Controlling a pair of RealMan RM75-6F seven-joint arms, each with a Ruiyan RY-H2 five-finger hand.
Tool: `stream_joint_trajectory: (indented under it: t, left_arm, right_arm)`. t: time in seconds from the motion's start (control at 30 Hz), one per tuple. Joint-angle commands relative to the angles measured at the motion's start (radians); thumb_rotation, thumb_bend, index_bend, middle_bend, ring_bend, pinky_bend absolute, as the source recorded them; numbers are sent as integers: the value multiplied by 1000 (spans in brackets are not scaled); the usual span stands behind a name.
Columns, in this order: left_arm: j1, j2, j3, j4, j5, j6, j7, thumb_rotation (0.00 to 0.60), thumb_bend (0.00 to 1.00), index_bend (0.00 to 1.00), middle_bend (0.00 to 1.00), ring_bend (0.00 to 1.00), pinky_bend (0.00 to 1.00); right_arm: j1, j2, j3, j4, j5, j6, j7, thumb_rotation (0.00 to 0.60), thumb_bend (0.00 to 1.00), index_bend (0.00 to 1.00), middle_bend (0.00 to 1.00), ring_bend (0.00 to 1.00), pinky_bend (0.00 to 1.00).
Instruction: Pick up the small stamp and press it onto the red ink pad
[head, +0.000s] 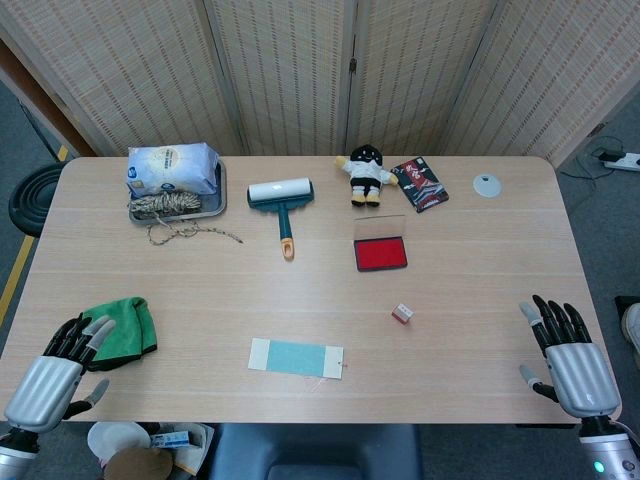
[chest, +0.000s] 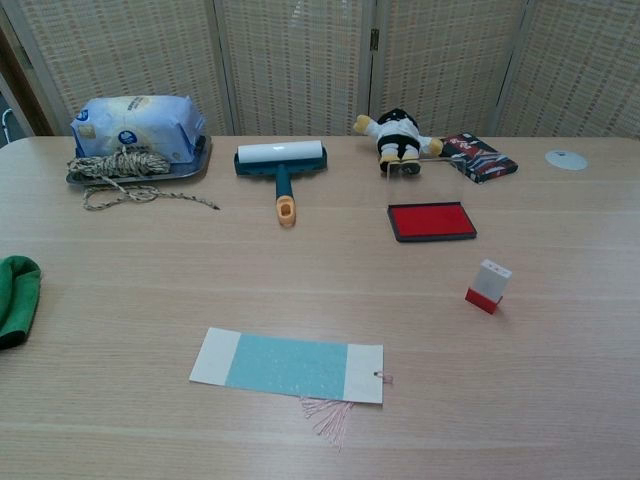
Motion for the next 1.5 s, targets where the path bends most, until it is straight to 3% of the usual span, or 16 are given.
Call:
stream_joint_trajectory:
  t: [0.03, 0.37, 0.73, 1.13, 1.5]
  left_arm:
    - [-2, -1, 1, -1, 1, -2, 0, 600, 340, 0, 0, 0, 15]
    - [0, 2, -2, 1, -6, 3, -8, 600, 340, 0, 0, 0, 15]
    - [15, 12, -7, 2, -26, 25, -30, 600, 340, 0, 0, 0, 15]
    - [10, 2, -24, 0, -67, 4, -11, 600, 340, 0, 0, 0, 15]
    - [6, -11, -39, -6, -112, -19, 25, 600, 340, 0, 0, 0, 15]
  right_arm:
    - [-1, -1, -2, -1, 0, -1, -4, 600, 244, 17, 0, 0, 0]
    - [23, -11, -1, 5, 11, -48, 1, 600, 243, 17, 0, 0, 0]
    - [205, 27, 38, -28, 75, -334, -36, 600, 244, 17, 0, 0, 0]
    - [456, 12, 57, 103, -23, -606, 268, 600, 245, 50, 0, 0, 0]
    - [594, -71, 36, 256, -82, -697, 483, 600, 266, 155, 0, 0, 0]
